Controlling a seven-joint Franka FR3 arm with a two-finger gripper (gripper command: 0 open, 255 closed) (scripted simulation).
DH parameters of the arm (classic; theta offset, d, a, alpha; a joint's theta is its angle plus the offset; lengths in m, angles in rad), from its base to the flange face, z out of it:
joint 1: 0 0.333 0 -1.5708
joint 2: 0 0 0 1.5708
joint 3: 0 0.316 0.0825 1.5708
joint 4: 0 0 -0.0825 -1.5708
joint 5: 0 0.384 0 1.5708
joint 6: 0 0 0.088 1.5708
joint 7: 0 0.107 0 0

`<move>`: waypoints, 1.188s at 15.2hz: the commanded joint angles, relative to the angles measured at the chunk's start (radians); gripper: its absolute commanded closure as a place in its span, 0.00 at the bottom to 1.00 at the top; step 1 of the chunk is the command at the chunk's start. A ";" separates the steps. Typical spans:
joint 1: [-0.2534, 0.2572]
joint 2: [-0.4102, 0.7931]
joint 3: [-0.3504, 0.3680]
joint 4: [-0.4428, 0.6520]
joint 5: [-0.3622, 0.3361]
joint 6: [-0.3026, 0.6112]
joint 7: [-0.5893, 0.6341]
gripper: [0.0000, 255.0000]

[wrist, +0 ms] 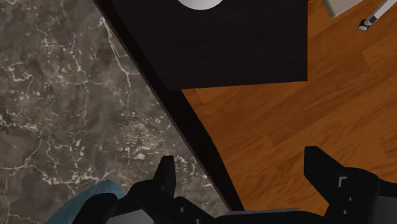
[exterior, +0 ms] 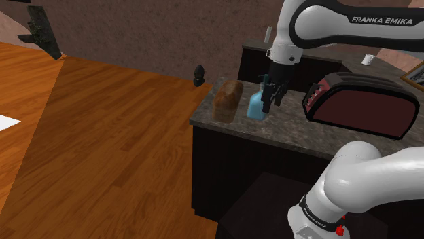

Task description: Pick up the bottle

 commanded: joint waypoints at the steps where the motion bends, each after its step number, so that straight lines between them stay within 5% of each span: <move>1: 0.000 0.000 0.000 0.000 0.000 0.000 0.000 0.00; 10: -0.030 0.034 -0.150 -0.007 -0.159 0.292 -0.256 0.00; 18: -0.018 0.106 -0.277 0.030 -0.210 0.526 -0.440 0.00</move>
